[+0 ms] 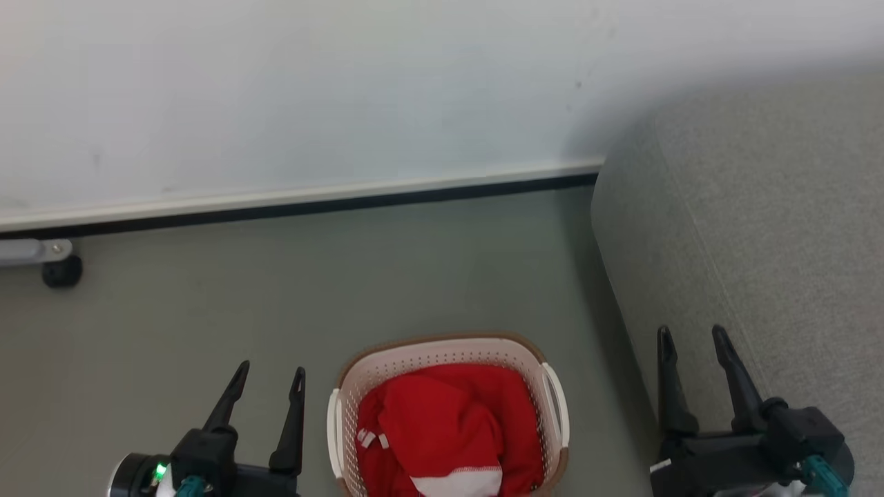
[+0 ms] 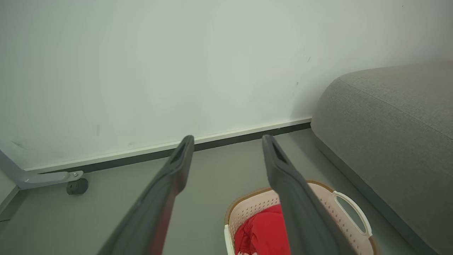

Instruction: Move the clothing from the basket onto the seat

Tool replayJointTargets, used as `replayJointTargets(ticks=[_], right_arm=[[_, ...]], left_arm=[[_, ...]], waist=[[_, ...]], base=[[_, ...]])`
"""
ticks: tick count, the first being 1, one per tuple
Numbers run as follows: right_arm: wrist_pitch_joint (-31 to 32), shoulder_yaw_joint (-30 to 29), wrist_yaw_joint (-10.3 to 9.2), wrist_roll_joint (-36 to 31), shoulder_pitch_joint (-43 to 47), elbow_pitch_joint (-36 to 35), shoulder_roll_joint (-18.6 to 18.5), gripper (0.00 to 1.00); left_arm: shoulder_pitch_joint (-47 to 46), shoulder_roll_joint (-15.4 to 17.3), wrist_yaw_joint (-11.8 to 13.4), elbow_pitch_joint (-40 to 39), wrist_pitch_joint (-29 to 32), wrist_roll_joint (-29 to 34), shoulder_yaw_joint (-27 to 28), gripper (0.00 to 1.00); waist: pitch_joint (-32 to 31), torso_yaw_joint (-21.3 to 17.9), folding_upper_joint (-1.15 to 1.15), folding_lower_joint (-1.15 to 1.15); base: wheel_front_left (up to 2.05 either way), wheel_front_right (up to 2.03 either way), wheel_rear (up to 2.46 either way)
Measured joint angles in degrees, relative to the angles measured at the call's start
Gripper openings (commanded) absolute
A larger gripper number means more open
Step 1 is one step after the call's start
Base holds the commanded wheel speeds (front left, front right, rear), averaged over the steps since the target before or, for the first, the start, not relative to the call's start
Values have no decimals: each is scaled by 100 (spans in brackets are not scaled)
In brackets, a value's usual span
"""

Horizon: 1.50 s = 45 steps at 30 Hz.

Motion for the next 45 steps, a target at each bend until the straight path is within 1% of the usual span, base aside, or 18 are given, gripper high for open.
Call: replayJointTargets(ticks=[6,10,16,23,28,31,37,45], right_arm=[[-14,-54,-7,-13,-269,-151,23,100],[-15,-123,-8,-47,-490,-234,32,100],[-16,-233,-8,-47,-870,-359,35,100],[-16,-271,-8,-45,-1465,-495,67,100],[-16,-269,-8,-38,-1779,-569,98,100],[-16,-266,-7,-36,-1908,-613,114,100],[-18,-290,-7,7,-2118,-716,136,100],[-18,-293,-5,21,-2460,-884,163,100]], left_arm=[[-375,-54,-74,226,1,82,-197,100],[-691,-66,-142,402,10,250,-344,100],[-1176,-120,-271,716,162,400,-554,100],[-1674,-188,-331,1143,298,597,-743,100],[-1973,-213,-422,1463,416,767,-977,100],[-2152,-253,-421,1652,483,855,-1076,100],[-2521,-296,-419,1995,573,965,-1098,100],[-3010,-187,-368,2388,641,1074,-1071,100]], waist=[[460,-113,0,0],[781,-217,0,1],[1270,-397,1,1],[1858,-611,1,1],[2284,-755,1,2],[2541,-838,1,2],[3059,-997,1,1],[3750,-1194,1,0]], base=[[0,0,0],[0,0,0],[0,0,0],[0,0,0],[0,0,0],[0,0,0],[0,0,0],[0,0,0]])
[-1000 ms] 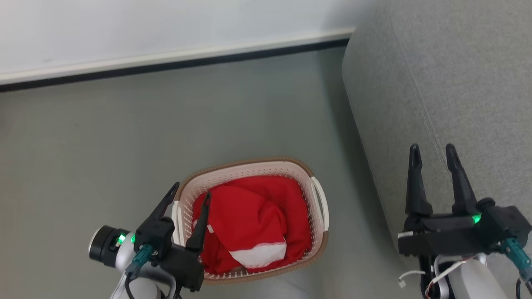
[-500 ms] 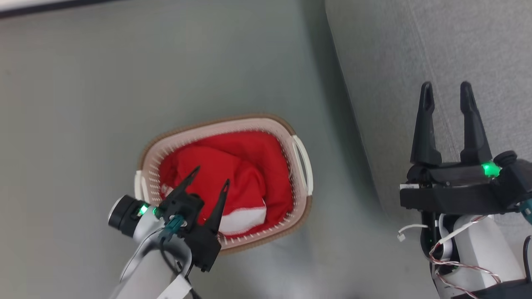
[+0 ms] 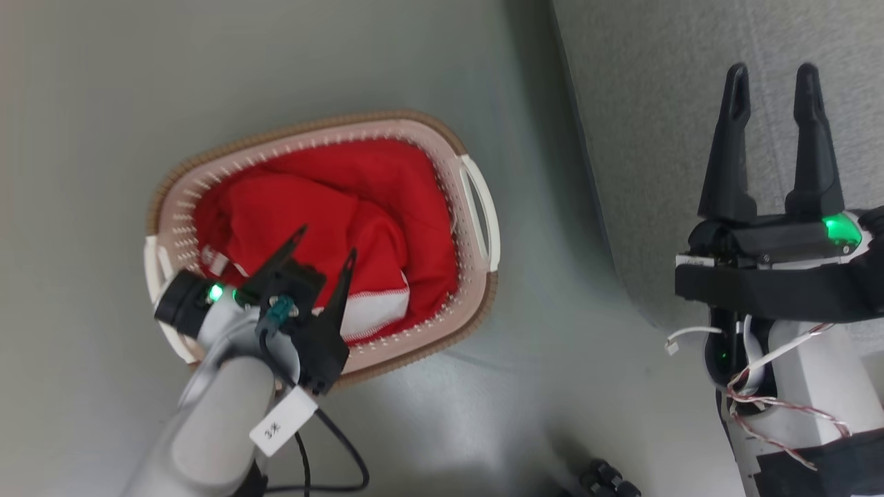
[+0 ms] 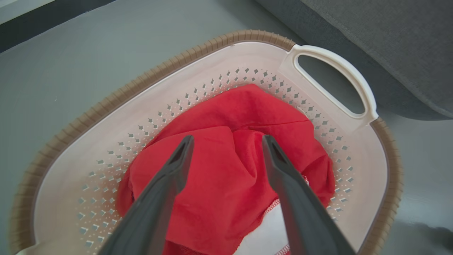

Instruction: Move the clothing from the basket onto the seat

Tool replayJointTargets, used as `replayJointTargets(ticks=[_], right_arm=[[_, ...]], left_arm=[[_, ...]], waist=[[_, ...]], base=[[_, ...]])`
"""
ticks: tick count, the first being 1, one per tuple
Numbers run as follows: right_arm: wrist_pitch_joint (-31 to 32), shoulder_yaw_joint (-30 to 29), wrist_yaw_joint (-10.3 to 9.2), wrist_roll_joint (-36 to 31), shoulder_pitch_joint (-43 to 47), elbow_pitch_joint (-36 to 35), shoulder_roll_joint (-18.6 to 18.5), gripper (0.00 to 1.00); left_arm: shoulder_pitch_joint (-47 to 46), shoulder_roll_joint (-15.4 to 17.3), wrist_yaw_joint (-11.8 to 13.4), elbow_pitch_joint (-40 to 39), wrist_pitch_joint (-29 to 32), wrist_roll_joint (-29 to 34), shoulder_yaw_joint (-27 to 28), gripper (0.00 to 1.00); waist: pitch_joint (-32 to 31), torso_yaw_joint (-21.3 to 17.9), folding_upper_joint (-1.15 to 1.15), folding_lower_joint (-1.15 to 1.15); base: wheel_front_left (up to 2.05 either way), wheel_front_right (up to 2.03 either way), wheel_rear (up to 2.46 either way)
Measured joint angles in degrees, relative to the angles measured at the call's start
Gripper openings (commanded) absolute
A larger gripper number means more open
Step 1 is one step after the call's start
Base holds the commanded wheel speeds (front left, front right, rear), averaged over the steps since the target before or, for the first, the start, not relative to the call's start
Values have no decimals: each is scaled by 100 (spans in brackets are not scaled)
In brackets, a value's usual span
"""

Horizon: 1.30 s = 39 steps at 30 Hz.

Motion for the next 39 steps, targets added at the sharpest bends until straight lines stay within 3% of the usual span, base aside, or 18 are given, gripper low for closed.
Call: replayJointTargets(ticks=[14,31,32,33,34,39], right_arm=[[0,23,8,46,-465,21,41,100],[0,148,24,258,-572,199,57,100],[0,156,24,275,-572,204,57,100],[0,156,24,275,-572,204,57,100],[0,165,20,307,-575,233,57,100],[0,159,15,307,-575,304,59,100]], left_arm=[[-733,55,8,563,-79,207,-8,100],[-1272,182,501,1336,-67,400,25,100],[-1285,181,504,1371,-67,400,26,35],[-1285,181,504,1371,-67,400,26,21],[-1321,177,513,1443,-69,400,26,0],[-1341,125,554,1548,-124,398,25,0]], waist=[[1060,-261,-1,0],[1343,-525,-2,-1],[1344,-531,-2,-1],[1344,-531,-2,-1],[1337,-538,-2,-1],[1287,-526,-2,-1]], base=[[0,0,0],[0,0,0],[0,0,0],[0,0,0],[0,0,0],[0,0,0]])
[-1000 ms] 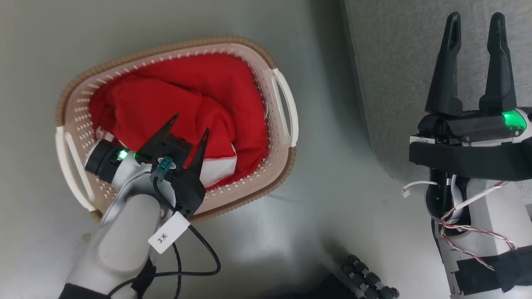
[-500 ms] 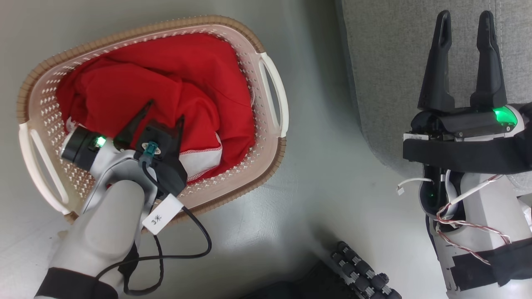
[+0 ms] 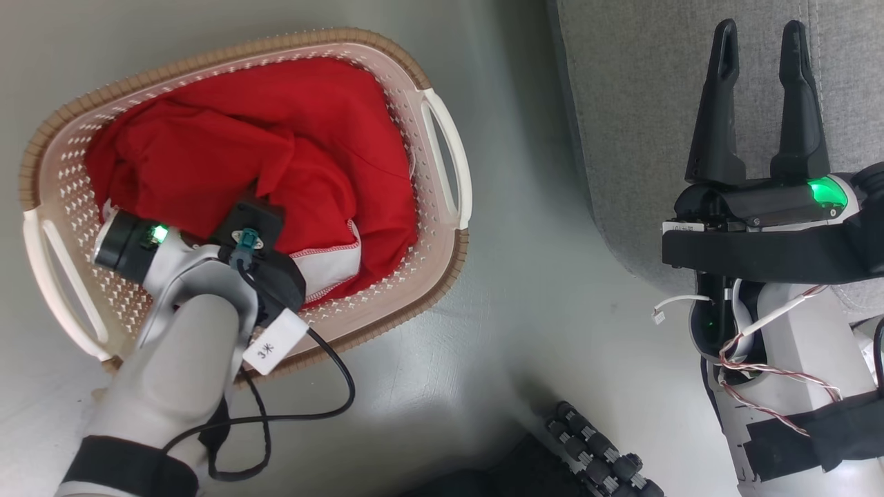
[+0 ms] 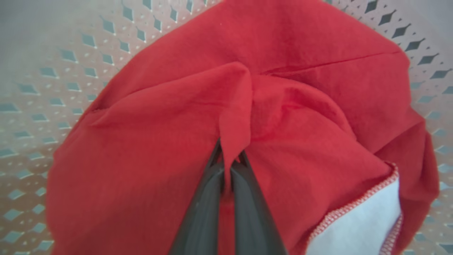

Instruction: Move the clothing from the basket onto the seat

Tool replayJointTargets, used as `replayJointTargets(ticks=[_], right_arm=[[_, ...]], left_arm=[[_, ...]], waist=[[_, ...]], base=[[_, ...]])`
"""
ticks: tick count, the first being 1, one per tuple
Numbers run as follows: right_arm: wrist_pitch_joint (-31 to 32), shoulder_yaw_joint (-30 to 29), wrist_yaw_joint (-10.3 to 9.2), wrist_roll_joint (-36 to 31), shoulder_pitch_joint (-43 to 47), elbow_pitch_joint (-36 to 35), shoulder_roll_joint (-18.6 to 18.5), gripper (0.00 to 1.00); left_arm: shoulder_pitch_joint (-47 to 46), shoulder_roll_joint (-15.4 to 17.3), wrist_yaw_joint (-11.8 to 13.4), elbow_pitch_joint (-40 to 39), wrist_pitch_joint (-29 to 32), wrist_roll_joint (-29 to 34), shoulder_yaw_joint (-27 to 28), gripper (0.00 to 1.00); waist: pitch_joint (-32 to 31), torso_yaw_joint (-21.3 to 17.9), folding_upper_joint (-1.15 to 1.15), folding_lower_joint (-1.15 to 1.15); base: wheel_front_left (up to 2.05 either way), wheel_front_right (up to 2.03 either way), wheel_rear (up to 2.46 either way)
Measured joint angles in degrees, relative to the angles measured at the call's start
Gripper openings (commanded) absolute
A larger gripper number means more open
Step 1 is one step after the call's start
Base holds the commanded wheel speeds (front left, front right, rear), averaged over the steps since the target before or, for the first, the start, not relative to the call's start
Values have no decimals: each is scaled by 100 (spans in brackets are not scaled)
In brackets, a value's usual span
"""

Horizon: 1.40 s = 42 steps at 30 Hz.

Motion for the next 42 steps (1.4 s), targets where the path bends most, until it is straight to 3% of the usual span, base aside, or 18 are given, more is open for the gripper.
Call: replayJointTargets(ticks=[11,26,42], right_arm=[[0,-8,-25,-1,-1,301,2,100],[0,-234,94,-175,54,970,-8,100],[0,-318,315,-326,370,1605,-35,100]], left_arm=[[14,-272,-10,87,-342,-171,64,0],[277,-526,-610,-103,-512,-465,-188,0],[618,-589,-817,-775,-515,-1133,-112,0]], waist=[[-283,158,0,0],[-1110,565,0,0],[-2483,1077,-1,-1]], base=[[0,0,0],[0,0,0],[0,0,0]])
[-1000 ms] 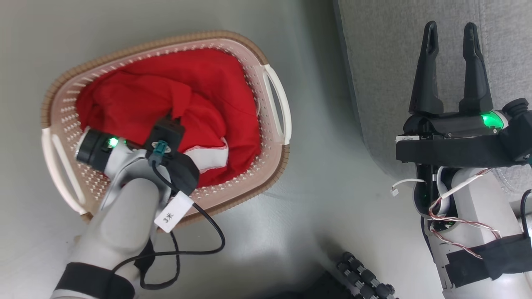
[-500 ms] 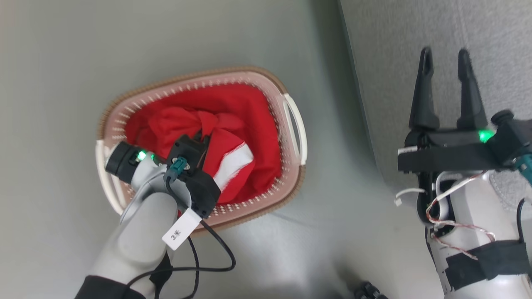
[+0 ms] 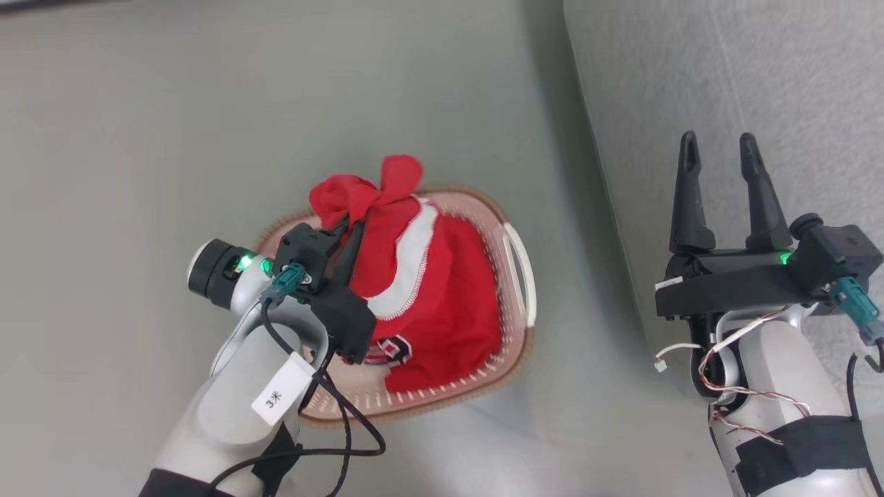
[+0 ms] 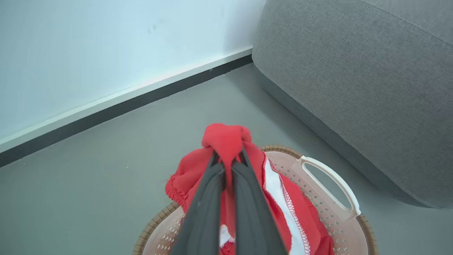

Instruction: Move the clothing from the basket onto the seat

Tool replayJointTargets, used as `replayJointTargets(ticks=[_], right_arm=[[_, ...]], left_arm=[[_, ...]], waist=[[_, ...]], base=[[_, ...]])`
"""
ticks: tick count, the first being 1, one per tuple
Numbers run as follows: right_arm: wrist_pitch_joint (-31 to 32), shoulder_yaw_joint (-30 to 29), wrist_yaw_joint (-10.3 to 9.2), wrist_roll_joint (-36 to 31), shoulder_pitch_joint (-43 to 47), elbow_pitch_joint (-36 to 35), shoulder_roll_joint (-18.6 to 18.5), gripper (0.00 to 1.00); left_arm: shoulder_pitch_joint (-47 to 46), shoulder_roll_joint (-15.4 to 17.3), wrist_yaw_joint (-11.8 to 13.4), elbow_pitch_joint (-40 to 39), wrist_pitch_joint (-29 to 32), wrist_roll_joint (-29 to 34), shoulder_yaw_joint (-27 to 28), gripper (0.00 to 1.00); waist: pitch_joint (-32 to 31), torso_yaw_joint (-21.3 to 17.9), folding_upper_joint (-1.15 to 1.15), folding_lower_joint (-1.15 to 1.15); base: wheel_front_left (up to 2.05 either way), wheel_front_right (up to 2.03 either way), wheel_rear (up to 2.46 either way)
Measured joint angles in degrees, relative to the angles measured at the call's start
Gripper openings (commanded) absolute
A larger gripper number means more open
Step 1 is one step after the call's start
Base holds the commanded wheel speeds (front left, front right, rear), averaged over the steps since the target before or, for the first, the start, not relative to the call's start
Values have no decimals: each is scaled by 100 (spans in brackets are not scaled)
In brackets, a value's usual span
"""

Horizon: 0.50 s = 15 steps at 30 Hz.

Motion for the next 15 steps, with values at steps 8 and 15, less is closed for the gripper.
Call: replayJointTargets(ticks=[8,15], right_arm=[[0,-12,99,0,123,301,1,100],[1,-44,147,-4,421,516,2,100]], left_arm=[[2,-21,-91,-313,0,-43,-114,0],[91,-33,-97,-538,-1,-123,-112,0]], waist=[[-696,162,0,0],[-1305,248,0,-1]], base=[[0,0,0],[0,0,0]])
